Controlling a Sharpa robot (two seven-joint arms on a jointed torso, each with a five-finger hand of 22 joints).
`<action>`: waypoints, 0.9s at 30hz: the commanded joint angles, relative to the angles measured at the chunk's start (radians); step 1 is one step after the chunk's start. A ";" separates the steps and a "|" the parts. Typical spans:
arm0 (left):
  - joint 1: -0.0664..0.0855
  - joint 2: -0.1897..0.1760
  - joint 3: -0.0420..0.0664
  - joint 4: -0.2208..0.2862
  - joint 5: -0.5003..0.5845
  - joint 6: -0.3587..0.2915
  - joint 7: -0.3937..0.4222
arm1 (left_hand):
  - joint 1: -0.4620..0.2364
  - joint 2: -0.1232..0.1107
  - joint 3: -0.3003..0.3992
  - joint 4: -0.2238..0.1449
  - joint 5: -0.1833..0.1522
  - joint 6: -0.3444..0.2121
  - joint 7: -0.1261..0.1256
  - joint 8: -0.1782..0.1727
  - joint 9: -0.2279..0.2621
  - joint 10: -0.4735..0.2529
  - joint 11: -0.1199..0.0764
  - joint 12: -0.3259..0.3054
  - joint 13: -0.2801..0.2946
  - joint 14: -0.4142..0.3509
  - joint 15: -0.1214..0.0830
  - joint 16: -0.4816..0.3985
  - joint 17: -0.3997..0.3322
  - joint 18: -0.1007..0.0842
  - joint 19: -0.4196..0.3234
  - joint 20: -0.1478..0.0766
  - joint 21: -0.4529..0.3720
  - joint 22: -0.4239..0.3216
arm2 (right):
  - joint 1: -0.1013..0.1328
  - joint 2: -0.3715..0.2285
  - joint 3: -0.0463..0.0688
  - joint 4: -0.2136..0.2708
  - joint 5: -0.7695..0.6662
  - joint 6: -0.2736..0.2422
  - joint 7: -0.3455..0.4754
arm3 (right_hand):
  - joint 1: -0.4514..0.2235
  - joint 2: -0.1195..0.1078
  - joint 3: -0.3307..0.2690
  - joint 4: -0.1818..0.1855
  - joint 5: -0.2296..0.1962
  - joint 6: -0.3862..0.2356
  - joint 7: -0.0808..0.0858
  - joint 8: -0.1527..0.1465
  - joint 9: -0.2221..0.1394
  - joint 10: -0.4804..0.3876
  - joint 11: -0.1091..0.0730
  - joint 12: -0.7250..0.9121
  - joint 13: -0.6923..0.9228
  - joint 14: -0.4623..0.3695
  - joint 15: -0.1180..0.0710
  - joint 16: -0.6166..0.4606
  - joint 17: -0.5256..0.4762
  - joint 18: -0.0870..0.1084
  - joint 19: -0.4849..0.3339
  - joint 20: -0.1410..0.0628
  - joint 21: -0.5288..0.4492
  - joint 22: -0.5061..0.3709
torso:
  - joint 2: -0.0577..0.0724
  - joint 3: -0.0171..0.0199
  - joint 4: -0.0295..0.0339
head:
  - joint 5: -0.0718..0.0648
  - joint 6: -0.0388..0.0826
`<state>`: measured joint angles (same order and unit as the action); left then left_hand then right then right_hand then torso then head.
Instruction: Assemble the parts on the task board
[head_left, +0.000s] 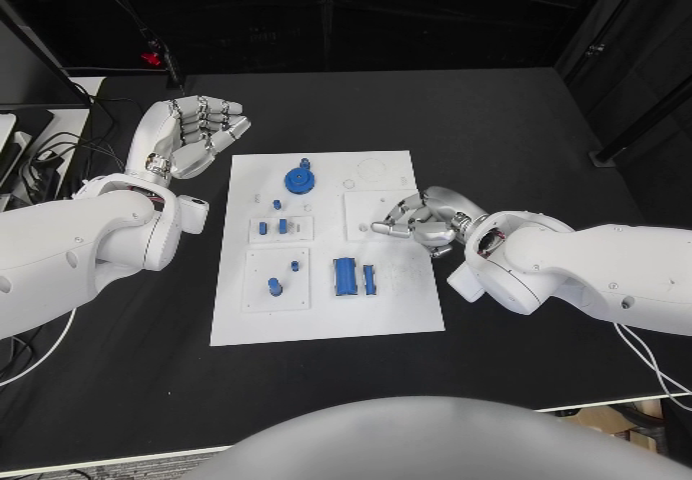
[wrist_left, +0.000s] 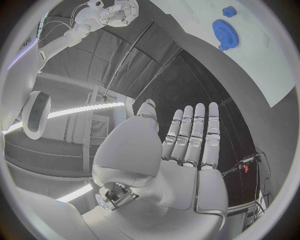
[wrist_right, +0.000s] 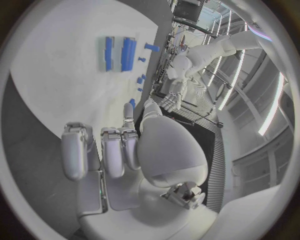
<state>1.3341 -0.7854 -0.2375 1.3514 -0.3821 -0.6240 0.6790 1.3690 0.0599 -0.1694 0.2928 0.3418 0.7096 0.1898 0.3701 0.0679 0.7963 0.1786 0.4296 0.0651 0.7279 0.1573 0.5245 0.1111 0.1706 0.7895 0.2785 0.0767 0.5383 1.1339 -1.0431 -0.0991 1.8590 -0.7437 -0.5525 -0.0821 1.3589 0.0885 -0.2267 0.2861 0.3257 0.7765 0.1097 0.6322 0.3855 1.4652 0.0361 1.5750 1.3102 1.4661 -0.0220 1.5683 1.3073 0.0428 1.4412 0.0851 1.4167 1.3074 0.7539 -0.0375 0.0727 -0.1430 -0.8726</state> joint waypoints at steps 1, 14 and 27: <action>-0.005 0.001 0.001 0.002 0.012 -0.006 0.030 | -0.006 0.008 -0.008 0.000 0.004 -0.011 0.035 0.004 -0.001 -0.011 0.002 0.007 -0.002 -0.009 0.003 0.007 -0.002 0.010 0.006 -0.002 -0.003 -0.002 | 0.003 0.005 0.001 -0.036 0.206 -0.059 0.496 | 0.035 0.008 -0.002 -0.003 0.012 -0.057 0.026 -0.012 -0.024 0.103 0.032 -0.007 0.259 0.073 0.031 -0.028 0.220 0.068 -0.199 0.027 -0.279 0.072 | -0.003 -0.0010 0.0005 | 0.000 0.000; -0.043 0.001 0.001 0.029 0.135 -0.031 0.150 | -0.122 -0.002 -0.057 0.001 -0.102 -0.097 0.066 0.026 0.001 -0.131 0.037 0.004 0.001 -0.178 0.044 0.027 -0.039 -0.018 -0.088 0.008 -0.013 -0.042 | 0.006 0.083 0.002 -0.137 0.459 0.069 0.832 | -0.371 -0.271 0.066 0.017 -0.067 -0.468 0.027 -0.090 -0.109 -1.041 0.215 -1.159 -0.620 -1.028 0.238 -1.043 -0.695 0.047 -0.931 0.149 -1.151 -0.412 | -0.007 0.0074 0.0021 | 0.033 0.000; -0.085 0.002 0.019 0.057 0.147 -0.030 -0.011 | -0.998 -0.060 0.169 -0.198 -0.342 -0.565 -0.190 -0.229 -0.068 -0.633 -0.097 -0.282 -0.065 -0.603 -0.081 -0.328 -0.111 -0.171 -0.595 -0.188 -0.077 -0.389 | -0.002 0.137 0.008 -0.180 0.455 0.033 0.724 | -1.043 -0.167 0.227 -0.187 -0.252 -0.776 -0.110 -0.438 -0.289 -1.367 0.038 -1.455 -1.107 -1.379 0.022 -1.419 -1.130 -0.043 -1.335 0.000 -1.417 -1.088 | -0.015 0.0071 -0.0009 | 0.046 0.033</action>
<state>1.2511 -0.7849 -0.2184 1.4010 -0.2494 -0.6445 0.6759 0.4082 -0.0039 -0.0006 0.1048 0.0142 0.1605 0.0123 0.1545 0.0025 0.1809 0.0850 0.1624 0.0017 0.1373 0.0785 0.2155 0.0019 0.0061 0.2137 0.1000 0.0034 0.1643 1.1321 -0.9092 -0.0923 1.6799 -0.3026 -0.5017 0.6482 0.3596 -0.0895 -0.0243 0.1123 0.0849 0.0371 0.0008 0.2216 0.1105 0.1155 0.0816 0.1371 0.2322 0.0981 0.0378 0.1713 0.2029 0.0066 0.1239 0.0940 0.0035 0.2514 0.7450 -0.0314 0.0752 -0.0999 -0.8456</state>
